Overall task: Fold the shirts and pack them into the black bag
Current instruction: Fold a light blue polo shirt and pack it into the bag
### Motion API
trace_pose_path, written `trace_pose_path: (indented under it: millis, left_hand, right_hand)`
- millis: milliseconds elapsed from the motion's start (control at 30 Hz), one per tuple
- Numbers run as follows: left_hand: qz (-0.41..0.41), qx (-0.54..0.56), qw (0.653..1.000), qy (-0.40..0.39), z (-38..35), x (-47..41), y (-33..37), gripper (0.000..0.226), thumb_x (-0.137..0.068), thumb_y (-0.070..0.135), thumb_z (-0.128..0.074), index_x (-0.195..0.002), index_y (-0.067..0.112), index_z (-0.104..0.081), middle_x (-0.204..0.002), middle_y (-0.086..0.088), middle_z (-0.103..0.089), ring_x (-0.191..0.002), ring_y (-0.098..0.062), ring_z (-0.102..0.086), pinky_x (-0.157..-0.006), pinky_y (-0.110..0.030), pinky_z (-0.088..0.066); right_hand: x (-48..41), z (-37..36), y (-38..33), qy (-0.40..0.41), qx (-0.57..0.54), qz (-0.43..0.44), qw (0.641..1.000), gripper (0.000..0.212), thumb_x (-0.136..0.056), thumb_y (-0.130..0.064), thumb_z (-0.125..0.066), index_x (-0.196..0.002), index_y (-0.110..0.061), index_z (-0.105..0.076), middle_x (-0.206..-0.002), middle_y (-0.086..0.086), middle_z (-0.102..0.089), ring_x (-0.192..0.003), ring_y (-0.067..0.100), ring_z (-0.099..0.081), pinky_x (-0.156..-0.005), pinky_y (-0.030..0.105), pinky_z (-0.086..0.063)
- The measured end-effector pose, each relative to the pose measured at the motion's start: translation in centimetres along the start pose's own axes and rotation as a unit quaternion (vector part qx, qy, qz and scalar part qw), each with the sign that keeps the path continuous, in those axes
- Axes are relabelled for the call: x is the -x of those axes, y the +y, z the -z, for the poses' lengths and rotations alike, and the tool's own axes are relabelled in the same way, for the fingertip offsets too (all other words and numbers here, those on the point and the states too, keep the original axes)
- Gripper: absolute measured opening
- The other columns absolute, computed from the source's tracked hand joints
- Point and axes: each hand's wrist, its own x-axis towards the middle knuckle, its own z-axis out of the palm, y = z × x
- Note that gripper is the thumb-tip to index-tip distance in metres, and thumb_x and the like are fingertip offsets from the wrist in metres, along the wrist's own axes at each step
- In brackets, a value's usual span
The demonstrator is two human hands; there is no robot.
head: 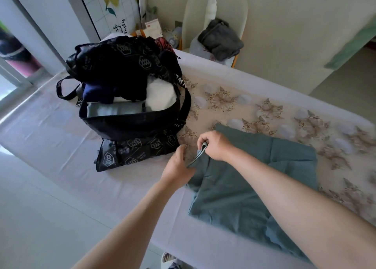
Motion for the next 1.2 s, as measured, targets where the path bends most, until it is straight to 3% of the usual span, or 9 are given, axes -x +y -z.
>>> trace_pose_path:
  millis: [167,267,467,567,667,767,867,1033,1200]
  left_hand:
    - [-0.049,-0.187,0.978,-0.079,0.2,0.4,1.2,0.012,-0.075,0.024,-0.061,-0.086,0.02,-0.058,-0.081,0.003,-0.058,-0.082,-0.022,-0.059,-0.059,-0.027,-0.04]
    - [-0.077,-0.215,0.972,-0.058,0.5,1.8,2.0,0.011,-0.076,0.029,-0.061,-0.081,0.022,-0.054,-0.078,0.004,-0.058,-0.077,-0.022,-0.056,-0.057,-0.028,-0.04]
    - [-0.016,-0.152,0.907,-0.392,-1.1,5.0,3.6,0.031,-0.087,0.047,-0.057,-0.088,0.018,-0.068,-0.08,0.01,-0.075,-0.068,-0.012,-0.071,-0.082,-0.033,-0.055]
    - [-0.01,-0.148,0.97,-0.194,-2.6,4.1,2.8,0.023,-0.086,0.032,-0.053,-0.082,0.014,-0.067,-0.079,0.001,-0.074,-0.075,-0.024,-0.07,-0.07,-0.033,-0.054]
    - [-0.044,-0.176,0.983,-0.023,-3.8,3.6,1.8,0.02,-0.09,0.033,-0.057,-0.103,0.02,-0.064,-0.097,-0.001,-0.068,-0.088,-0.025,-0.063,-0.07,-0.033,-0.052]
    - [0.01,-0.174,0.982,-0.071,-4.8,3.9,1.5,0.037,-0.085,0.042,-0.062,-0.116,0.023,-0.058,-0.108,0.0,-0.066,-0.097,-0.023,-0.063,-0.07,-0.03,-0.048]
    - [0.008,-0.192,0.978,-0.086,-5.0,4.0,1.3,0.026,-0.083,0.034,-0.065,-0.107,0.024,-0.069,-0.103,0.0,-0.07,-0.092,-0.02,-0.063,-0.071,-0.029,-0.053]
    - [0.024,-0.157,0.985,-0.074,-3.8,4.0,0.5,0.019,-0.086,0.03,-0.067,-0.094,0.014,-0.074,-0.093,-0.006,-0.071,-0.085,-0.023,-0.063,-0.07,-0.032,-0.051]
    - [0.031,-0.18,0.978,-0.098,-3.1,3.9,0.3,0.024,-0.091,0.035,-0.06,-0.098,0.016,-0.072,-0.096,-0.006,-0.072,-0.089,-0.024,-0.064,-0.072,-0.033,-0.052]
  right_hand:
    - [1.7,2.2,3.8,0.045,-0.068,-0.008,0.997,0.055,-0.068,0.016,-0.046,-0.056,-0.033,-0.067,-0.08,-0.005,-0.074,-0.084,0.021,-0.07,-0.078,0.042,-0.059]
    - [3.7,3.1,5.5,0.036,0.004,0.0,0.999,0.055,-0.068,0.015,-0.045,-0.062,-0.033,-0.071,-0.081,-0.006,-0.074,-0.086,0.021,-0.069,-0.078,0.038,-0.058]
    - [7.4,3.4,6.9,-0.113,0.352,0.031,0.929,0.044,-0.091,-0.001,-0.052,-0.114,-0.034,-0.071,-0.121,-0.005,-0.063,-0.116,0.021,-0.052,-0.104,0.034,-0.034]
    - [7.5,2.3,6.3,-0.034,0.345,0.036,0.937,0.039,-0.091,-0.001,-0.05,-0.115,-0.027,-0.066,-0.121,0.001,-0.057,-0.114,0.024,-0.051,-0.101,0.036,-0.037]
    - [6.9,0.5,5.2,0.046,0.316,0.129,0.939,0.042,-0.09,0.006,-0.043,-0.121,-0.017,-0.06,-0.123,0.007,-0.05,-0.108,0.029,-0.053,-0.092,0.038,-0.043]
    - [5.6,-1.2,4.6,-0.005,0.357,0.179,0.917,0.062,-0.09,0.012,-0.039,-0.141,-0.022,-0.05,-0.141,0.011,-0.043,-0.113,0.031,-0.052,-0.094,0.042,-0.043]
    - [4.0,-1.2,5.1,-0.02,0.445,0.182,0.877,0.049,-0.086,0.006,-0.052,-0.128,-0.019,-0.061,-0.119,0.007,-0.057,-0.105,0.027,-0.056,-0.092,0.037,-0.038]
    - [1.9,0.8,5.5,0.064,0.398,0.099,0.91,0.038,-0.092,0.001,-0.052,-0.112,-0.025,-0.071,-0.112,-0.004,-0.068,-0.098,0.02,-0.065,-0.087,0.034,-0.038]
    - [1.8,-0.4,5.1,0.009,0.425,0.163,0.89,0.052,-0.086,0.011,-0.049,-0.128,-0.018,-0.059,-0.136,0.01,-0.048,-0.122,0.028,-0.047,-0.103,0.038,-0.038]
